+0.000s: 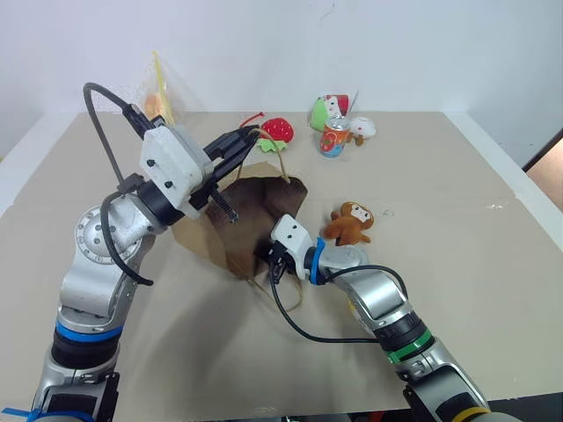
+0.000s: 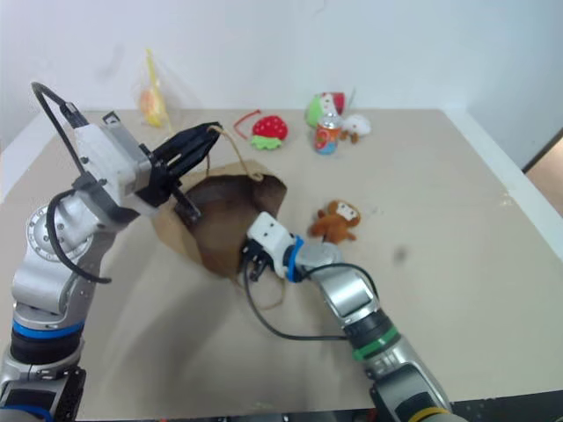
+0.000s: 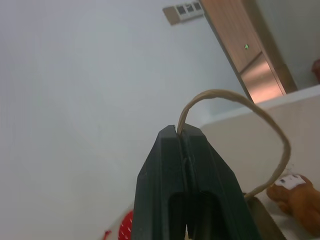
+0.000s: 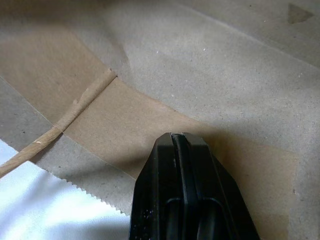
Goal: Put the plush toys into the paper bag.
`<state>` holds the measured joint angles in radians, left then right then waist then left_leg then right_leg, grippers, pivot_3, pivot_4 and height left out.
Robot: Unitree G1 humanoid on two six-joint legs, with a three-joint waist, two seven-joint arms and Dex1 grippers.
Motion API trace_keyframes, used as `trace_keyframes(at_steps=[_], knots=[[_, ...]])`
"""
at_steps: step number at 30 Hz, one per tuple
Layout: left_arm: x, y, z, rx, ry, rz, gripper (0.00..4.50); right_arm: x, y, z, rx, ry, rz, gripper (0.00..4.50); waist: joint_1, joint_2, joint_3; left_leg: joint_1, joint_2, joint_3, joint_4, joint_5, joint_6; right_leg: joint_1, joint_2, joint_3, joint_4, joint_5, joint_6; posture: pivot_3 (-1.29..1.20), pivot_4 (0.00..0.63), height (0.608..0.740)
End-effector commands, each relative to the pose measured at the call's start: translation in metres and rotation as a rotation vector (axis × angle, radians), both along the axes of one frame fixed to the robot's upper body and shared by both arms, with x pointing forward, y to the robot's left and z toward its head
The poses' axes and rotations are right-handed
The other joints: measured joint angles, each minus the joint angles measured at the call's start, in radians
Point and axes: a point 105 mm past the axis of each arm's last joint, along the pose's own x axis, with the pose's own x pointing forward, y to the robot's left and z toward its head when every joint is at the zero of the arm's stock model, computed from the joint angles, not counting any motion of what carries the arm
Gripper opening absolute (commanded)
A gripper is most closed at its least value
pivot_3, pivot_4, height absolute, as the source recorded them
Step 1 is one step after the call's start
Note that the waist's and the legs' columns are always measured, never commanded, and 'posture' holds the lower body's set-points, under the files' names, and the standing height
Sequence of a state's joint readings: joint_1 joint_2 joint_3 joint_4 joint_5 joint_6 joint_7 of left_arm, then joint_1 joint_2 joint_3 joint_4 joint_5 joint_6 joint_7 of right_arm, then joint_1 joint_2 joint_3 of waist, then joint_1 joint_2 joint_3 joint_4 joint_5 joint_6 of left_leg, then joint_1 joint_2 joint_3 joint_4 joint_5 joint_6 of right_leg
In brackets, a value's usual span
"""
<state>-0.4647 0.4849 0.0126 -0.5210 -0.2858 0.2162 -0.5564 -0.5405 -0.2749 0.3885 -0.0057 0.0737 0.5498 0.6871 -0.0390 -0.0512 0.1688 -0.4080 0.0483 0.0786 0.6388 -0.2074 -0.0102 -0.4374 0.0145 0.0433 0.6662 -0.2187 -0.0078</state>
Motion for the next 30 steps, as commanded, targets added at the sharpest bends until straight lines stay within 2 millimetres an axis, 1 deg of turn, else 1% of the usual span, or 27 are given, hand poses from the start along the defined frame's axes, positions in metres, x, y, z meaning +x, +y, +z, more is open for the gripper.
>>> trace_keyframes(at_steps=[1,3,6,8,9,11,12,13,14,15,17,19,23,24,26,27,28,30], knots=[[0.001,0.003,-0.003,-0.018,0.028,0.016,0.0,-0.001,-0.002,0.019,0.038,-0.049,0.011,0.1,0.0,0.0,0.0,0.0,0.0,0.0,0.0,0.0,0.0,0.0,0.0,0.0,0.0,0.0,0.0,0.0,0.15,0.74],[0.002,0.004,-0.006,-0.021,0.039,0.019,0.0,-0.003,-0.005,0.024,0.045,-0.055,0.016,0.1,0.001,0.0,0.0,0.0,0.0,0.0,0.0,0.0,0.0,0.0,0.0,0.0,0.0,0.0,0.0,0.0,0.15,0.74],[0.003,0.003,-0.01,-0.017,0.047,0.014,0.0,-0.007,-0.011,0.035,0.075,-0.059,0.02,0.95,0.001,0.0,0.0,0.0,-0.001,0.0,0.0,0.0,0.0,0.0,0.0,0.0,0.0,0.0,0.0,0.0,0.15,0.74],[0.002,0.003,-0.012,-0.014,0.052,0.011,0.0,-0.011,-0.016,0.042,0.08,-0.073,0.031,1.83,0.001,0.0,0.0,0.0,-0.001,0.0,0.0,0.0,0.0,0.0,0.0,0.0,0.0,0.0,0.0,0.0,0.15,0.74],[0.002,0.002,-0.014,-0.008,0.052,0.008,0.0,-0.013,-0.02,0.046,0.081,-0.076,0.034,2.43,0.001,0.0,0.0,0.0,0.0,0.0,0.0,0.0,0.0,0.0,0.0,0.0,0.0,0.0,0.0,0.0,0.15,0.74],[0.001,0.002,-0.016,-0.002,0.055,0.003,0.0,-0.018,-0.03,0.055,0.078,-0.09,0.042,3.08,0.002,0.0,0.0,0.0,0.0,0.0,0.0,0.0,0.0,0.0,0.0,0.0,0.0,0.0,0.0,0.0,0.15,0.74],[0.001,0.001,-0.017,0.0,0.058,0.0,0.0,-0.021,-0.037,0.06,0.078,-0.089,0.049,3.64,0.002,0.0,0.0,0.0,0.0,0.0,0.0,0.0,0.0,0.0,0.0,0.0,0.0,0.0,0.0,0.0,0.15,0.74],[0.001,0.001,-0.019,0.002,0.06,-0.002,0.0,-0.025,-0.043,0.065,0.08,-0.09,0.057,3.89,0.002,0.0,0.0,0.0,0.0,0.0,0.0,0.0,0.0,0.0,0.0,0.0,0.0,0.0,0.0,0.0,0.15,0.74],[0.0,0.001,-0.019,0.004,0.062,-0.004,0.0,-0.028,-0.048,0.071,0.082,-0.091,0.064,4.28,0.003,0.0,0.0,0.0,0.0,0.0,0.0,0.0,0.0,0.0,0.0,0.0,0.0,0.0,0.0,0.0,0.15,0.74],[0.0,0.001,-0.02,0.005,0.063,-0.005,0.0,-0.033,-0.055,0.077,0.09,-0.081,0.075,4.43,0.003,0.0,0.0,0.0,0.0,0.0,0.0,0.0,0.0,0.0,0.0,0.0,0.0,0.0,0.0,0.0,0.15,0.74],[0.001,0.0,-0.022,0.008,0.069,-0.009,0.0,-0.043,-0.073,0.092,0.093,-0.07,0.102,4.43,0.003,0.0,0.0,0.0,-0.001,0.0,0.0,0.0,0.0,0.0,-0.001,0.0,0.0,0.0,0.0,0.0,0.15,0.74],[0.001,0.0,-0.024,0.012,0.072,-0.012,0.0,-0.05,-0.093,0.102,0.06,-0.058,0.119,4.43,0.004,0.0,0.001,0.0,-0.001,0.0,0.0,0.0,0.0,0.0,-0.001,0.0,0.0,0.0,0.0,0.0,0.15,0.74],[0.0,-0.001,-0.027,0.021,0.078,-0.024,0.0,-0.059,-0.136,0.111,-0.09,-0.003,0.107,4.43,0.004,0.001,0.001,0.0,-0.002,0.0,-0.001,0.0,0.0,0.001,-0.001,0.0,-0.001,0.0,0.0,0.0,0.15,0.74],[0.0,-0.001,-0.027,0.023,0.08,-0.026,0.0,-0.062,-0.143,0.112,-0.119,0.019,0.109,4.43,0.004,0.001,0.001,0.0,-0.002,0.0,0.0,0.0,0.0,0.001,-0.001,0.0,-0.001,0.0,0.0,0.0,0.15,0.74],[0.0,-0.002,-0.028,0.025,0.082,-0.03,0.0,-0.076,-0.15,0.108,-0.143,0.101,0.145,4.43,0.004,0.001,0.001,0.001,-0.002,0.0,-0.002,0.0,0.0,0.001,-0.001,-0.001,-0.001,-0.001,0.0,0.0,0.15,0.74],[0.0,-0.002,-0.029,0.027,0.081,-0.032,0.0,-0.083,-0.152,0.102,-0.156,0.143,0.165,4.43,0.003,0.001,0.001,0.001,-0.002,0.0,-0.001,0.0,0.0,0.001,-0.001,0.0,-0.001,-0.001,-0.001,0.0,0.15,0.74],[0.0,-0.003,-0.029,0.029,0.08,-0.034,0.0,-0.09,-0.155,0.092,-0.181,0.195,0.182,4.43,0.003,0.001,0.001,0.001,-0.002,0.0,-0.002,0.0,0.0,0.001,-0.001,0.0,-0.001,-0.001,-0.001,0.0,0.15,0.74],[0.0,-0.004,-0.029,0.034,0.076,-0.037,0.0,-0.1,-0.162,0.072,-0.244,0.26,0.192,4.43,0.006,0.001,0.001,0.001,-0.001,-0.002,-0.002,0.0,0.0,0.001,-0.001,-0.001,-0.001,-0.002,-0.001,0.0,0.15,0.74]])
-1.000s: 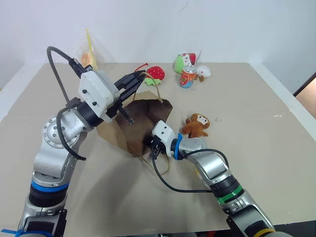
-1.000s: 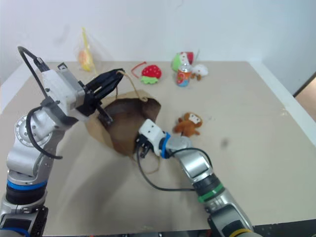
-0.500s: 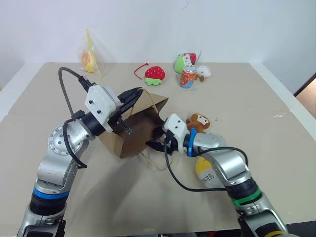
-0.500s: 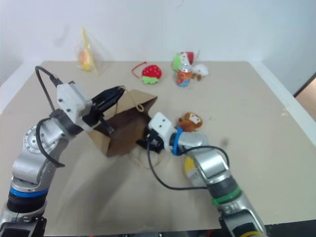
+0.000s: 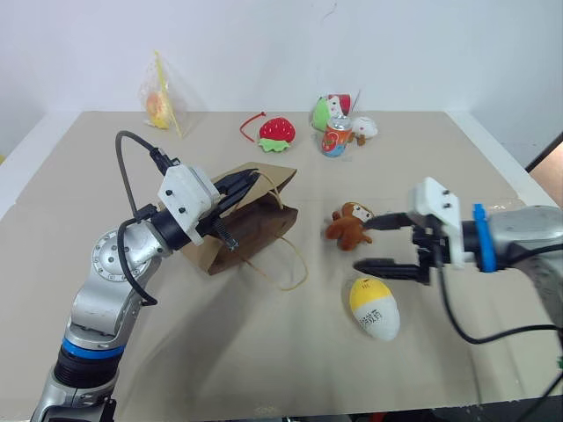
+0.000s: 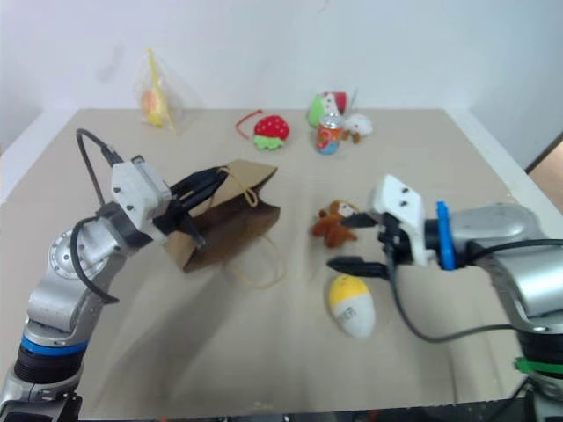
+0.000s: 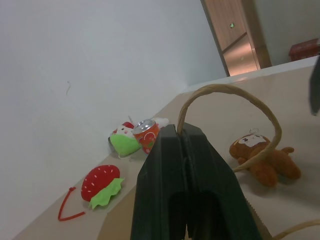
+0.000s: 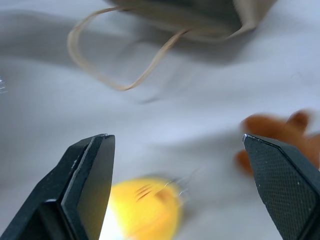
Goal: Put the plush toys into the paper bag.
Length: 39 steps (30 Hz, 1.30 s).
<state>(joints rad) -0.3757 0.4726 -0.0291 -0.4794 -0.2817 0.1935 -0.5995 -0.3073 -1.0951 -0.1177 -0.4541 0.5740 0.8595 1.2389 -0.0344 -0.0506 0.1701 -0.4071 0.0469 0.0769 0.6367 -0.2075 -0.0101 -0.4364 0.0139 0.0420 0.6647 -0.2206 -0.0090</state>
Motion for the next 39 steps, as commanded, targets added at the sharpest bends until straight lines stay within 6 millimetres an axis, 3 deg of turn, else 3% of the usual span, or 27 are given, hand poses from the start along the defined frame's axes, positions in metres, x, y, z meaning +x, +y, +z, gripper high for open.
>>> trace_keyframes(at_steps=[1,8,11,12,13,15,16,18,19,21,23,25,33,39], knots=[[-0.004,-0.001,0.007,0.005,-0.05,-0.007,0.0,-0.016,-0.005,-0.021,-0.089,0.044,0.067,4.43,0.0,0.0,0.0,0.0,0.0,0.0,0.0,0.0,0.0,0.0,0.0,0.0,0.0,0.0,0.0,0.0,0.15,0.74],[-0.004,0.0,0.007,0.02,-0.052,-0.003,0.0,-0.011,-0.002,-0.053,-0.054,0.066,0.027,4.43,-0.002,-0.001,0.0,0.001,0.0,0.001,0.002,0.0,0.0,0.001,0.0,0.001,0.0,0.002,0.003,0.0,0.15,0.74],[-0.003,0.0,0.007,0.026,-0.055,0.0,0.0,-0.005,-0.003,-0.061,-0.064,0.03,0.017,3.66,-0.001,-0.001,0.0,0.001,-0.001,0.001,0.003,0.001,0.0,0.001,0.001,0.001,0.0,0.002,0.004,0.0,0.15,0.74],[-0.003,0.001,0.007,0.027,-0.056,0.001,0.0,-0.005,-0.003,-0.064,-0.074,0.027,0.025,2.92,-0.001,-0.001,0.0,0.001,-0.001,0.001,0.003,0.001,0.0,0.001,0.0,0.001,0.0,0.002,0.004,0.0,0.15,0.74],[-0.003,0.001,0.008,0.027,-0.057,0.002,0.0,-0.006,-0.005,-0.068,-0.091,0.026,0.034,2.92,-0.001,-0.001,0.0,0.001,-0.001,0.001,0.003,0.001,0.0,0.001,0.0,0.001,0.0,0.002,0.004,0.0,0.15,0.74],[-0.002,0.001,0.008,0.025,-0.058,0.005,0.0,-0.009,-0.007,-0.072,-0.105,0.026,0.051,2.27,0.0,-0.001,0.0,0.0,-0.002,0.001,0.002,0.001,0.0,0.001,0.0,0.001,0.0,0.002,0.004,0.0,0.15,0.74],[-0.002,0.001,0.009,0.024,-0.058,0.006,0.0,-0.009,-0.008,-0.073,-0.113,0.019,0.057,1.71,0.001,-0.001,0.0,0.0,-0.002,0.001,0.002,0.001,0.0,0.002,0.0,0.001,0.0,0.002,0.004,0.0,0.15,0.74],[-0.001,0.001,0.009,0.022,-0.058,0.006,0.0,-0.008,-0.009,-0.074,-0.133,0.0,0.071,1.44,0.001,-0.001,0.0,0.0,-0.002,0.001,0.002,0.001,0.0,0.001,0.0,0.001,0.0,0.002,0.004,0.0,0.15,0.74],[-0.001,0.0,0.009,0.022,-0.057,0.005,0.0,-0.004,-0.01,-0.07,-0.133,-0.03,0.07,0.43,0.001,-0.001,0.0,0.001,-0.001,0.001,0.002,0.001,0.0,0.002,0.0,0.0,0.0,0.002,0.004,0.0,0.15,0.74],[-0.001,0.0,0.009,0.017,-0.056,0.006,0.0,0.016,-0.001,-0.035,0.004,-0.111,0.011,0.43,-0.001,-0.001,0.0,0.002,-0.001,0.001,0.002,0.001,0.0,0.003,0.0,0.001,0.0,0.002,0.004,0.0,0.15,0.74],[0.0,0.0,0.011,0.008,-0.062,0.011,0.0,0.033,0.017,0.016,0.213,-0.184,-0.02,0.43,-0.003,-0.002,0.0,0.002,-0.001,0.002,0.003,0.001,0.0,0.002,0.0,0.001,0.0,0.002,0.004,0.0,0.15,0.74],[0.0,0.0,0.014,-0.007,-0.075,0.023,0.0,0.035,0.038,0.039,0.321,-0.197,0.02,0.43,-0.003,-0.001,0.0,0.002,-0.001,0.002,0.003,0.001,0.001,0.002,0.0,0.002,0.0,0.003,0.004,0.0,0.15,0.74],[0.002,0.001,0.016,-0.036,-0.083,0.051,0.0,0.034,0.101,0.041,0.425,-0.17,0.119,0.43,-0.003,-0.003,0.001,-0.001,0.0,0.0,0.001,0.002,0.001,-0.001,0.001,0.002,0.0,0.003,0.0,0.0,0.15,0.74],[0.003,0.0,0.016,-0.055,-0.075,0.061,0.0,0.045,0.124,0.04,0.46,-0.198,0.105,0.43,-0.003,-0.002,0.001,-0.002,0.0,0.001,0.001,0.002,0.001,-0.002,-0.001,0.003,0.0,0.004,0.001,0.0,0.15,0.74]])
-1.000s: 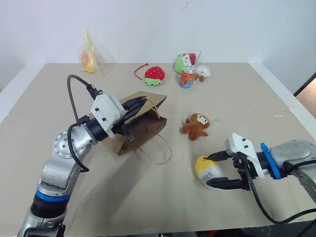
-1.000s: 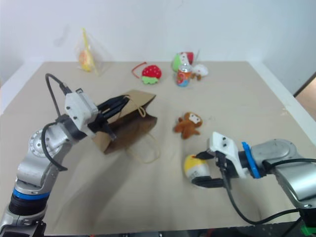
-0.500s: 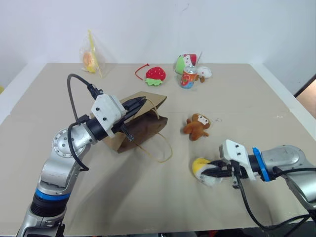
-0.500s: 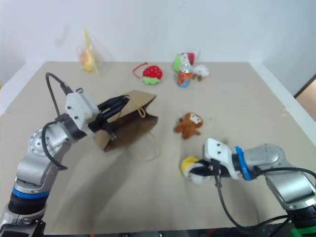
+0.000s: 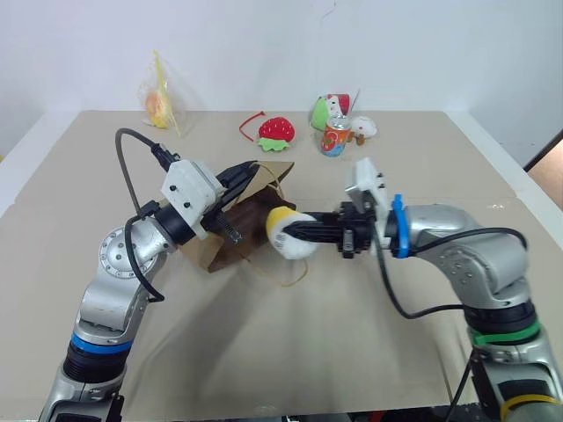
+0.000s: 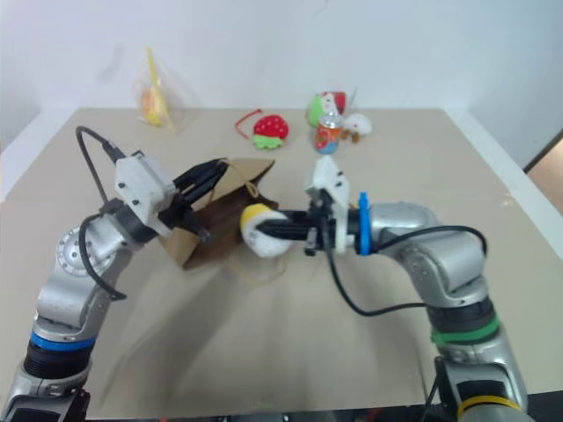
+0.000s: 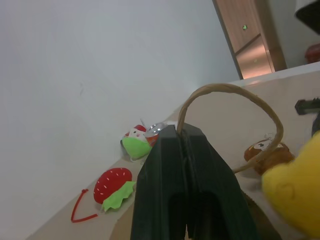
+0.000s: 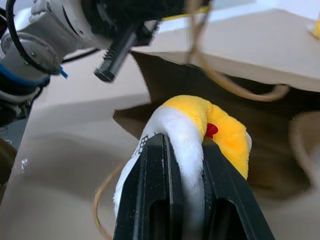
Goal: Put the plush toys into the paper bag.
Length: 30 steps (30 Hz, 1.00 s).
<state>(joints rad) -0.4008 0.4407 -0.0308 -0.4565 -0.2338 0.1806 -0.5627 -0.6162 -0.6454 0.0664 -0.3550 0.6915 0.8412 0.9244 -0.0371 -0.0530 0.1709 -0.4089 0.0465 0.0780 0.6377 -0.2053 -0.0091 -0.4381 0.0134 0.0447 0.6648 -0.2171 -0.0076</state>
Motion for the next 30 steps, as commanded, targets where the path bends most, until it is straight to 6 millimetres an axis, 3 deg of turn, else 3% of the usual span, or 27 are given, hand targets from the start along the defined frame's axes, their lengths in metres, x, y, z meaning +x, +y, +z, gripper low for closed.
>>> trace_keyframes(at_steps=[1,13,18,24,25,26,28,30], knots=[[-0.005,0.0,0.011,-0.033,-0.043,0.011,0.0,0.01,0.029,0.008,0.036,-0.077,-0.014,0.43,0.0,0.0,0.0,0.0,0.0,0.0,0.0,0.0,0.0,0.0,0.0,0.0,0.0,0.0,0.0,0.0,0.15,0.74],[-0.008,-0.007,0.011,-0.053,-0.041,-0.006,0.0,0.038,0.077,-0.008,0.062,-0.134,-0.09,0.43,-0.003,0.0,0.0,0.0,0.001,0.0,0.0,0.0,0.0,0.0,0.001,0.0,0.001,0.001,0.0,0.0,0.15,0.74],[-0.008,-0.007,0.013,-0.057,-0.045,-0.003,0.0,0.044,0.087,-0.019,0.037,-0.172,-0.108,0.43,-0.006,0.0,0.0,0.0,0.001,0.0,0.0,0.0,0.0,-0.001,0.001,0.0,0.001,0.001,0.0,0.0,0.15,0.74],[-0.006,-0.008,0.012,-0.054,-0.043,-0.003,0.0,0.035,0.087,-0.016,0.054,-0.177,-0.071,2.49,-0.006,0.0,0.0,0.0,0.001,0.0,0.0,0.0,0.0,-0.001,0.001,0.0,0.001,0.001,0.0,0.0,0.15,0.74],[-0.006,-0.008,0.012,-0.054,-0.043,-0.004,0.0,0.033,0.085,-0.013,0.058,-0.176,-0.062,3.19,-0.006,0.0,0.0,0.0,0.001,0.0,0.0,0.0,0.0,-0.001,0.001,0.0,0.001,0.001,0.0,0.0,0.15,0.74],[-0.006,-0.007,0.012,-0.053,-0.042,-0.005,0.0,0.028,0.081,-0.011,0.058,-0.176,-0.046,3.28,-0.006,0.0,0.0,0.0,0.001,0.0,0.0,0.0,0.0,-0.001,0.001,0.0,0.001,0.001,0.0,0.0,0.15,0.74],[-0.005,-0.007,0.012,-0.053,-0.042,-0.005,0.0,0.019,0.071,-0.006,0.054,-0.175,-0.02,4.14,-0.006,0.0,0.0,0.0,0.001,0.0,0.0,0.0,0.0,-0.001,0.001,0.0,0.001,0.001,0.0,0.0,0.15,0.74],[-0.004,-0.007,0.012,-0.052,-0.042,-0.004,0.0,0.011,0.055,0.001,0.05,-0.166,0.003,4.47,-0.006,0.0,0.0,0.0,0.001,0.0,0.0,0.0,0.0,-0.001,0.001,0.0,0.001,0.001,0.0,0.0,0.15,0.74]])
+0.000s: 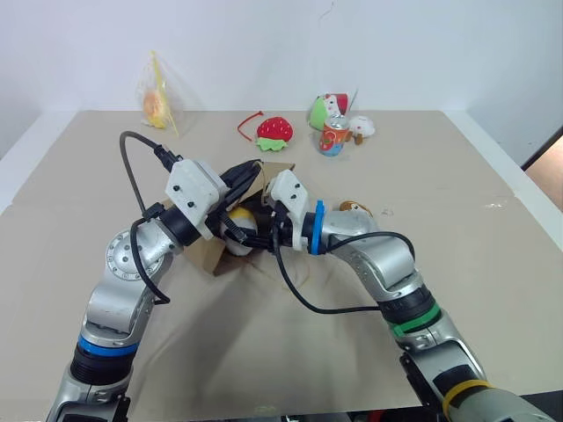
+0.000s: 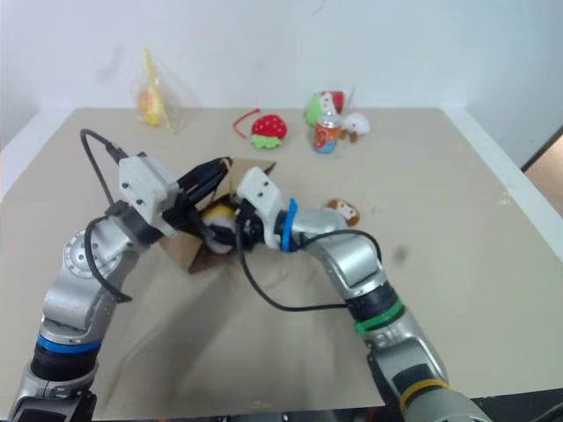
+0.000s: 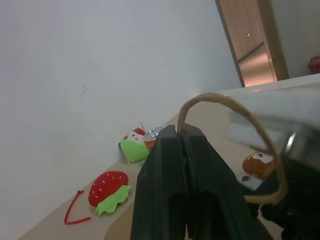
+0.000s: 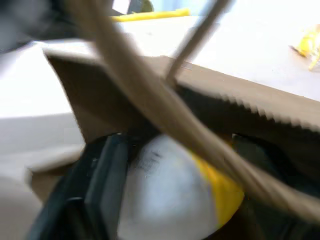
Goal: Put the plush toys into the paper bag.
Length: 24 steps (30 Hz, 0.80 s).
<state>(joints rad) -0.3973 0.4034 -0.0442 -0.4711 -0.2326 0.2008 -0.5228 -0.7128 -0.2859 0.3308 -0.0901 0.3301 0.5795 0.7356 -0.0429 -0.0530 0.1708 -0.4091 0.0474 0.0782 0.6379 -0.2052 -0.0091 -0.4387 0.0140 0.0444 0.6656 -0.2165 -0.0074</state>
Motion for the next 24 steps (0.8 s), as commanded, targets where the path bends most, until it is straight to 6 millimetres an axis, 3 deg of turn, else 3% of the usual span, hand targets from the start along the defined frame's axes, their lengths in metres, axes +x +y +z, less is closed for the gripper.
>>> trace_keyframes(at_steps=[1,5,8,11,15,20,24], knots=[[-0.004,-0.002,0.012,-0.003,-0.055,-0.009,0.0,-0.031,-0.038,0.035,0.029,-0.033,0.094,4.47,0.0,0.0,0.0,0.0,0.0,0.0,0.0,0.0,0.0,0.0,0.0,0.0,0.0,0.0,0.0,0.0,0.15,0.74],[-0.005,-0.002,0.012,-0.003,-0.054,-0.014,0.0,-0.043,-0.1,0.042,-0.058,0.081,0.081,4.47,0.006,0.0,0.0,0.0,-0.002,0.0,0.0,0.0,0.0,0.001,-0.002,-0.001,-0.001,0.0,0.0,0.0,0.15,0.74],[-0.005,-0.002,0.012,-0.006,-0.052,-0.018,0.0,-0.019,-0.144,0.042,-0.134,0.044,-0.098,4.47,0.008,0.0,0.0,0.0,-0.002,0.0,0.0,0.0,0.0,0.001,-0.001,0.0,-0.001,0.0,0.0,0.0,0.15,0.74],[-0.005,-0.004,0.011,-0.003,-0.05,-0.026,0.0,0.009,-0.171,0.036,-0.206,-0.034,-0.263,4.47,0.002,0.0,0.0,0.002,-0.001,0.0,0.0,0.0,0.0,0.001,-0.001,0.0,-0.001,0.0,0.0,0.0,0.15,0.74],[-0.005,-0.005,0.011,-0.001,-0.052,-0.03,0.0,0.032,-0.18,0.011,-0.26,-0.063,-0.339,4.47,-0.003,0.0,0.0,0.002,-0.001,0.0,0.0,0.0,0.0,0.001,0.002,0.001,-0.001,0.0,-0.001,0.0,0.15,0.74],[-0.007,-0.007,0.011,0.002,-0.05,-0.036,0.0,0.037,-0.171,-0.026,-0.264,0.014,-0.326,4.47,-0.002,0.0,0.0,0.001,0.0,-0.001,-0.001,0.0,0.0,0.0,0.003,0.001,0.0,0.0,-0.002,0.0,0.15,0.74],[-0.007,-0.007,0.011,0.005,-0.052,-0.031,0.0,0.046,-0.176,-0.048,-0.326,0.005,-0.373,4.47,-0.002,0.001,0.0,0.001,-0.001,0.0,-0.001,0.0,0.0,0.001,0.002,0.001,0.0,0.0,-0.001,0.0,0.15,0.74]])
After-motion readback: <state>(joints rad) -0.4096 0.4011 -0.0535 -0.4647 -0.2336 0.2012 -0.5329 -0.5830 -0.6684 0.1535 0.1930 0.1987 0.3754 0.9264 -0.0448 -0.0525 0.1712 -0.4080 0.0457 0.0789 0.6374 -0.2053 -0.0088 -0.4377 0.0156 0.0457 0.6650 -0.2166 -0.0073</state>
